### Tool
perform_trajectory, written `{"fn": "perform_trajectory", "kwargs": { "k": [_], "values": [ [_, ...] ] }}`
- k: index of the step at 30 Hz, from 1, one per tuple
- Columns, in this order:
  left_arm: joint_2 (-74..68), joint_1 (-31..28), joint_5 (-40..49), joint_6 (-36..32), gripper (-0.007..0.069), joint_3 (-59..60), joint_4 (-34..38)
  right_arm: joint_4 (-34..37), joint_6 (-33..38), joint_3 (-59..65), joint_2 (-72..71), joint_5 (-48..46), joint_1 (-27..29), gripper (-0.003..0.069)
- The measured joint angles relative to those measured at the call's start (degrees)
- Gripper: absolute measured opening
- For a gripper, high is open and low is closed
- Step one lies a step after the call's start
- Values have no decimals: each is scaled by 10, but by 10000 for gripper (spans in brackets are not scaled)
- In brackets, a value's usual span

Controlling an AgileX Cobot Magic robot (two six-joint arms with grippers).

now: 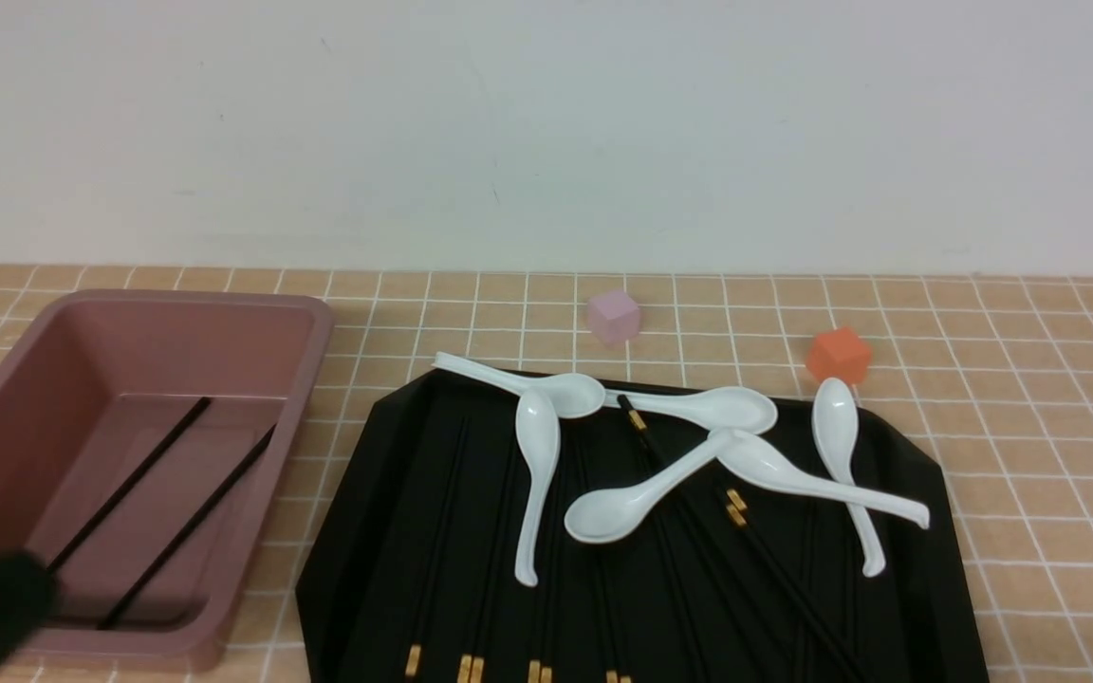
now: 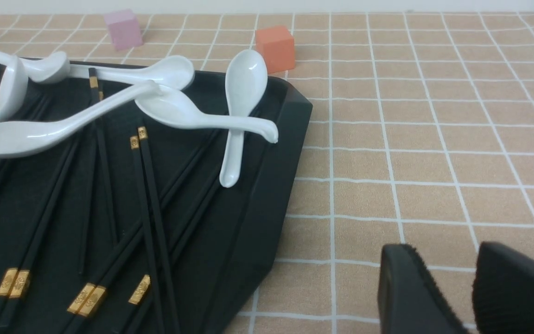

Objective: On brown tablecloth take chopsticks from black tray and put them in box.
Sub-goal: 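Reach over to the black tray and grasp a pair of chopsticks with the left gripper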

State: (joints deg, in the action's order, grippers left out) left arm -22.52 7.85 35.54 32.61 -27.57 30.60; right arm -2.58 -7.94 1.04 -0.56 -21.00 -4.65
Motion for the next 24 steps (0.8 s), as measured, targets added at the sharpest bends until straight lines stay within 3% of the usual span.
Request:
{"fn": "perform_trajectory", "kwargs": {
  "k": [1, 5, 10, 19, 24],
  "values": [
    [-71, 0, 66, -32, -13, -43, -21, 0, 0, 0, 0, 0, 0, 240],
    [-257, 0, 171, -98, -13, -143, -47, 0, 0, 0, 0, 0, 0, 240],
    [-489, 25, 202, -192, -13, -247, -42, 0, 0, 0, 0, 0, 0, 240],
    [-650, 163, 146, -125, -8, -310, -135, 0, 0, 0, 0, 0, 0, 240],
    [-712, 207, 118, -105, 73, -326, -178, 0, 0, 0, 0, 0, 0, 240]
  ]
}}
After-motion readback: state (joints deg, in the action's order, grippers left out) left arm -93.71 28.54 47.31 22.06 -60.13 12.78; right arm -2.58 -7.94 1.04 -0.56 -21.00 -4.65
